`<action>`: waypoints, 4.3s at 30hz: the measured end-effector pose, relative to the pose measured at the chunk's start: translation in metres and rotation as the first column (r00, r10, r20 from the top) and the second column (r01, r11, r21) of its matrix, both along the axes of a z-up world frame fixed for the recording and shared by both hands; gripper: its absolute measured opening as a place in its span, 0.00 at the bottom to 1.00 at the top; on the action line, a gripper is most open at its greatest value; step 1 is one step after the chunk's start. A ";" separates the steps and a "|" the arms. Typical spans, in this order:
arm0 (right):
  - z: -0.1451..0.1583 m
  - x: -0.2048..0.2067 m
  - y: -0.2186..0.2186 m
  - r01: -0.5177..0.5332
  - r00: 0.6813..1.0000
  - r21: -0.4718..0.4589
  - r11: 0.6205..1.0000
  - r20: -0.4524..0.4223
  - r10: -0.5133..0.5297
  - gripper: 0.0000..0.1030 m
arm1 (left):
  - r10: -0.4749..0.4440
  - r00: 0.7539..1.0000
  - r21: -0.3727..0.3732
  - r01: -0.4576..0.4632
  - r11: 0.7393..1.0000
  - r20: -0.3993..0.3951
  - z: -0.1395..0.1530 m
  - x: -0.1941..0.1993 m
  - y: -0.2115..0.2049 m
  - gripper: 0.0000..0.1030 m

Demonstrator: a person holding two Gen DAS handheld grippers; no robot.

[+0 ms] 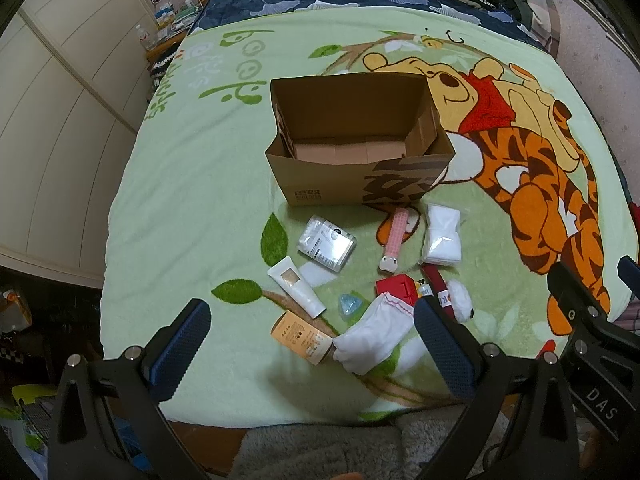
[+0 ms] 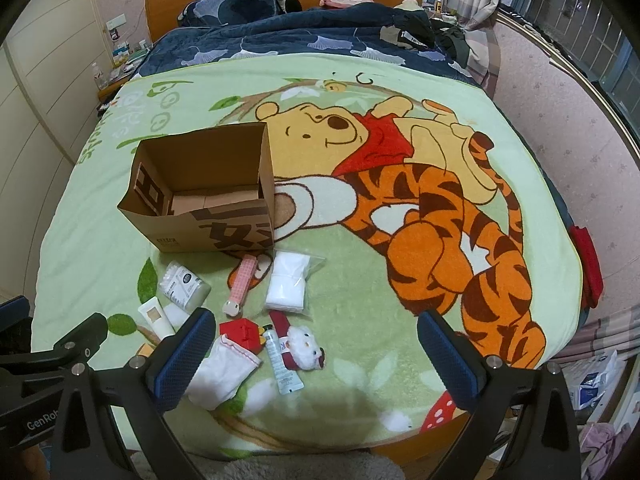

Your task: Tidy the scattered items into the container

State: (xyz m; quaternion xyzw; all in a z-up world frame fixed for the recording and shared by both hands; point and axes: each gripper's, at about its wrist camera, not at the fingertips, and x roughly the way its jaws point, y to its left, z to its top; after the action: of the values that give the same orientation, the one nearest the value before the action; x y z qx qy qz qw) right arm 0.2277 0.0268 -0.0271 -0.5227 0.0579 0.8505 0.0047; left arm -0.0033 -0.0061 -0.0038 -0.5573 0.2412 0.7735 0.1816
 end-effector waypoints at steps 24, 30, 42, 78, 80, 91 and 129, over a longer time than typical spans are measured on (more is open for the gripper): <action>-0.006 0.012 0.002 -0.076 0.997 0.006 0.997 0.010 0.075 1.00 | -0.116 0.993 -0.004 0.116 0.993 0.035 -0.007 0.010 -0.008 0.99; -0.007 0.013 0.000 -0.211 0.978 0.008 0.978 0.013 0.211 1.00 | -0.143 0.989 -0.004 0.143 0.990 0.037 -0.007 0.011 -0.009 0.99; -0.014 0.016 -0.010 -0.281 0.959 0.021 0.960 0.034 0.280 1.00 | -0.299 0.949 -0.015 0.302 0.953 0.104 -0.023 0.010 -0.023 0.99; -0.164 0.068 -0.050 -0.644 0.754 0.018 0.765 0.180 0.631 1.00 | -0.171 0.932 -0.015 0.185 0.983 0.318 -0.218 -0.039 -0.079 0.99; -0.166 0.066 -0.050 -0.651 0.748 0.021 0.759 0.188 0.637 1.00 | -0.088 0.941 -0.022 0.101 0.995 0.327 -0.229 -0.046 -0.079 0.99; -0.179 0.055 -0.041 -0.722 0.667 -0.032 0.691 0.235 0.707 1.00 | -0.125 0.950 -0.116 0.164 0.980 0.286 -0.274 -0.043 -0.067 0.51; -0.222 0.003 -0.056 -0.737 0.590 -0.276 0.617 0.184 0.786 0.35 | -0.499 0.862 -0.252 0.504 0.826 0.090 -0.256 -0.062 -0.071 0.45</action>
State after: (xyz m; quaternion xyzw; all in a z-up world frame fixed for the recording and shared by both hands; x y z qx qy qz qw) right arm 0.2308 -0.0288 -0.2495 -0.6126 -0.1009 0.6761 -0.3969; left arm -0.0654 -0.0772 -0.2594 -0.5013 0.4790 0.6533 0.3040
